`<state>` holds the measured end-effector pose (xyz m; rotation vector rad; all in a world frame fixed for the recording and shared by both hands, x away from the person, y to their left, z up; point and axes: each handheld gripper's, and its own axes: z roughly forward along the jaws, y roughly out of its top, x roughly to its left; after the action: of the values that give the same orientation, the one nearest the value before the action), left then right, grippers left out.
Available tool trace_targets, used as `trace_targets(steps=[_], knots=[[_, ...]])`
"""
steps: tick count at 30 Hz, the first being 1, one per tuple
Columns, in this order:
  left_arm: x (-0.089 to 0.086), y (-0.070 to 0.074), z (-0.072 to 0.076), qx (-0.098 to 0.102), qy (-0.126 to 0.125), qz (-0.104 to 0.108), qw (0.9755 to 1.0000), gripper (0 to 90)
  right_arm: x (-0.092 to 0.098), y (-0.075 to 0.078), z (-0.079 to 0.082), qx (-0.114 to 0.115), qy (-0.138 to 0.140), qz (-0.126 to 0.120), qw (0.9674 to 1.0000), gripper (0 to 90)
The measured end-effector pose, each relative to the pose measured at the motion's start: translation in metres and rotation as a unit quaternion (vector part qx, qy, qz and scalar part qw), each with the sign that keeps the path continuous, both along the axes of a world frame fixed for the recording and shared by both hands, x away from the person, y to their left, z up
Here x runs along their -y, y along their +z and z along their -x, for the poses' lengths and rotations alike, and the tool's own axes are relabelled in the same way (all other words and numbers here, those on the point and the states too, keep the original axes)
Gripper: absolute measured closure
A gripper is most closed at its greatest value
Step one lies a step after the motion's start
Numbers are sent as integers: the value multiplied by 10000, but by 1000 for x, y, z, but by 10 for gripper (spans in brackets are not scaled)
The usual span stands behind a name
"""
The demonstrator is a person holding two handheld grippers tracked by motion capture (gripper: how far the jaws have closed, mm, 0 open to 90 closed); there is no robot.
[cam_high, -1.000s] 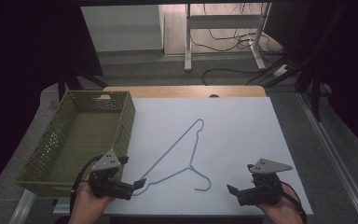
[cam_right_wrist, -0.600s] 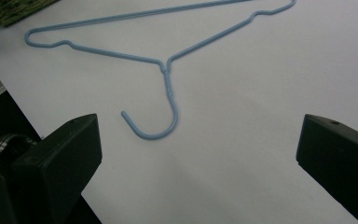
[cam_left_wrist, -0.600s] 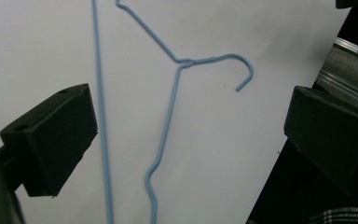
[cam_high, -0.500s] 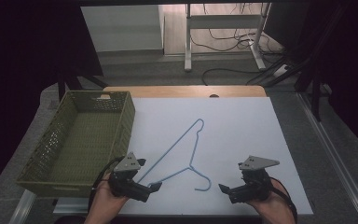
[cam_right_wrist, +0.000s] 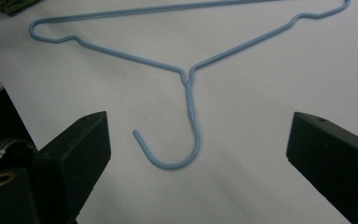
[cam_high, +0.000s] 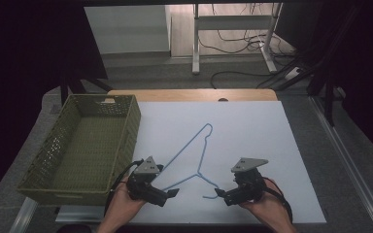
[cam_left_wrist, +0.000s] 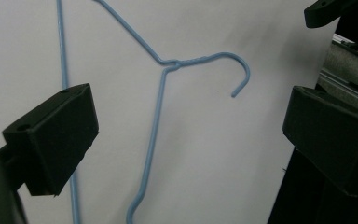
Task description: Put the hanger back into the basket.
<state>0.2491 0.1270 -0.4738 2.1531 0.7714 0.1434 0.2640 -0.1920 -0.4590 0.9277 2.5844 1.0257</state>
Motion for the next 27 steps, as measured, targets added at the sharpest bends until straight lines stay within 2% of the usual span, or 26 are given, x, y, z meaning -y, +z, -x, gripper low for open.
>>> trace_targets(steps=[6,7,9,13,14,17,19,23,24,27], knots=[[5,-5,-9,-7,13,-53,10000,37,-9,-4,-9,-200,2,-17,9998,160],[6,-6,-12,-10,-2,-39,10000,37,-12,-7,-14,-249,50,12,9997,202],[7,-7,-13,-24,17,0,10000,38,-14,-8,-15,-261,30,22,9997,213],[11,-9,-18,-22,-1,-52,10000,40,-21,-15,-26,-308,29,120,9994,312],[12,-10,-19,-30,-9,-46,10000,40,-21,-15,-26,-308,29,120,9994,312],[16,-12,-23,-16,-38,-123,9999,40,-27,-20,-33,-347,74,238,9991,362],[19,-14,-26,-30,-33,-120,9999,37,-34,-24,-37,-371,189,431,9982,441],[20,-16,-29,-60,-29,-101,9999,31,-40,-29,-39,-360,252,606,9972,505],[21,-17,-31,-66,-44,-125,9999,31,-42,-33,-41,-366,310,713,9963,554],[22,-19,-31,-102,-18,-120,9999,28,-43,-37,-42,-413,380,731,9957,615]])
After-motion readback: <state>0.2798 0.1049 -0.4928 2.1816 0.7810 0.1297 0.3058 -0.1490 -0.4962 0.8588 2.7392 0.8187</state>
